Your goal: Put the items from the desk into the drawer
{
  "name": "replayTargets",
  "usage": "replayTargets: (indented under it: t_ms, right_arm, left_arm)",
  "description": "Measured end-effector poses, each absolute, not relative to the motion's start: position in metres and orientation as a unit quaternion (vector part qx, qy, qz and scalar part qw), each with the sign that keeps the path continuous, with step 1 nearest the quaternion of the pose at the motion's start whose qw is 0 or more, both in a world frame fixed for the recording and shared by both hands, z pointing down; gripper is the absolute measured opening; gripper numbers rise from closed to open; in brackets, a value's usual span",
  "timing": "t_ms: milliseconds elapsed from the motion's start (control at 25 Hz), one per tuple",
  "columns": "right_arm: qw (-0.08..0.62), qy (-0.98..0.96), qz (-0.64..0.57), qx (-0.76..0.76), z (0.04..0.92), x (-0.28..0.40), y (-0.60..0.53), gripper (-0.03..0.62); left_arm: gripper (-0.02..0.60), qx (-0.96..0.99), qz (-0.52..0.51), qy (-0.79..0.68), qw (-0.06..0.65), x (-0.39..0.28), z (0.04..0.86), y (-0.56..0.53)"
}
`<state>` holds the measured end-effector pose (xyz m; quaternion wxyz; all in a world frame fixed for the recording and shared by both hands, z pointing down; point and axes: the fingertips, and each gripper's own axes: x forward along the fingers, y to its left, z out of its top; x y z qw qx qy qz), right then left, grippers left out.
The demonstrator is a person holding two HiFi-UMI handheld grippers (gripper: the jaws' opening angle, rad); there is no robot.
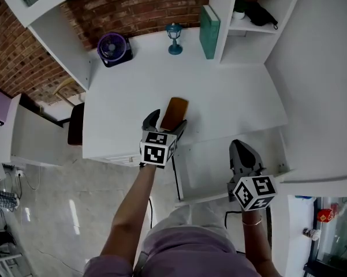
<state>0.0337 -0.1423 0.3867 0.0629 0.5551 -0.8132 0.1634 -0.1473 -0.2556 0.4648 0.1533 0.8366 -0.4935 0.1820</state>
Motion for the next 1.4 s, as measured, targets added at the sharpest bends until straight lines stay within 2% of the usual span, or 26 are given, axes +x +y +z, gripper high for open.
replayTargets:
  t_ms: [640,1400]
  right_arm:
    - [0.071,-0.816,0.207,0.535,0.419,0.052,-0.186,0.006]
    - [0.078,-0.811,0.231,0.532,0.438,0.069,-0.199,0.006]
  left_arm:
    - [0.413,0.799,0.260,-0.504,0.200,-0.135,0.535,-0.310]
    - [0.417,0.774,0.309,-0.503,0.230,-0.135,0.576,-0.329]
